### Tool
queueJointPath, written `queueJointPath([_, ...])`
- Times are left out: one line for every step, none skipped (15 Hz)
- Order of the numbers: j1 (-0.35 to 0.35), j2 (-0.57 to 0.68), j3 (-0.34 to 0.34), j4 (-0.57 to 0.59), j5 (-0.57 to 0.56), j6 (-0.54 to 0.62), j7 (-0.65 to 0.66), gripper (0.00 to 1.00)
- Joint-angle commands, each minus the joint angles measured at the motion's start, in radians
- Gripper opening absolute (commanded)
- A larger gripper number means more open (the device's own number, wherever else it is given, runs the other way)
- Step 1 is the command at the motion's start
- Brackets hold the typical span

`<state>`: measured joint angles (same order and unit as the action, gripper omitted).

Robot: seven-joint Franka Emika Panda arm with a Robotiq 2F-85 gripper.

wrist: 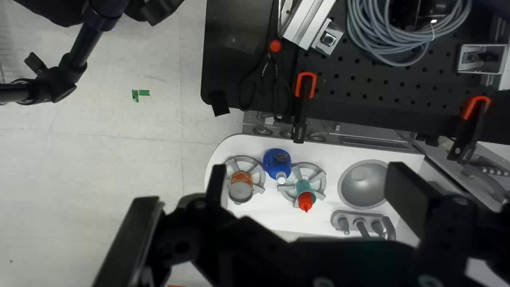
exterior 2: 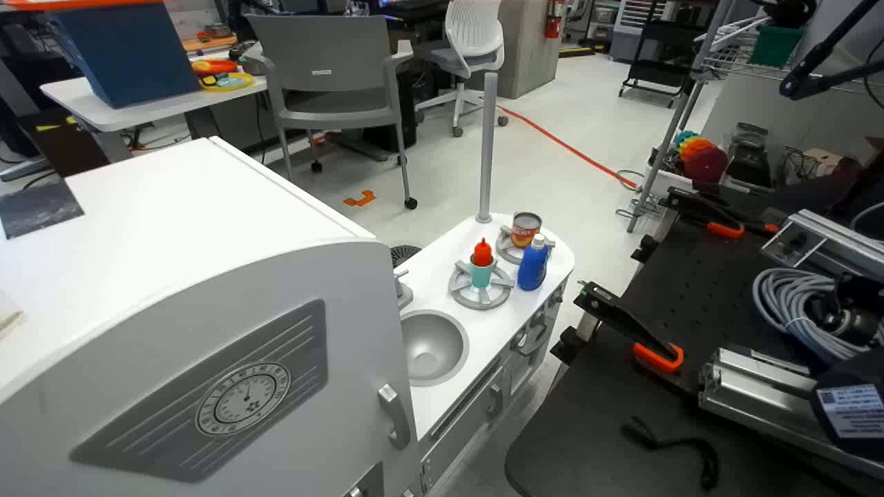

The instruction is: Move the blue bottle

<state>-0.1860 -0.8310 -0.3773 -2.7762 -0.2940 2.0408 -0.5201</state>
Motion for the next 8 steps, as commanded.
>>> queueJointPath([-0.004, 0.001, 0.005, 0.001, 0.004, -0.002, -0.003, 1.0])
queueJointPath([-0.004, 0.001, 0.005, 0.001, 0.004, -0.002, -0.003, 1.0])
queueJointPath([-0.004, 0.001, 0.005, 0.001, 0.004, -0.002, -0.003, 1.0])
queueJointPath([-0.004, 0.001, 0.005, 0.001, 0.004, -0.002, -0.003, 1.0])
queueJointPath([-0.004, 0.001, 0.005, 0.001, 0.004, -0.002, -0.003, 1.0])
queueJointPath([-0.004, 0.001, 0.005, 0.001, 0.004, -0.002, -0.003, 1.0])
queueJointPath([-0.004, 0.001, 0.005, 0.001, 0.004, -0.002, -0.003, 1.0])
queueJointPath([0.011, 0.029, 0.01, 0.019, 0.019, 0.004, 0.013, 1.0])
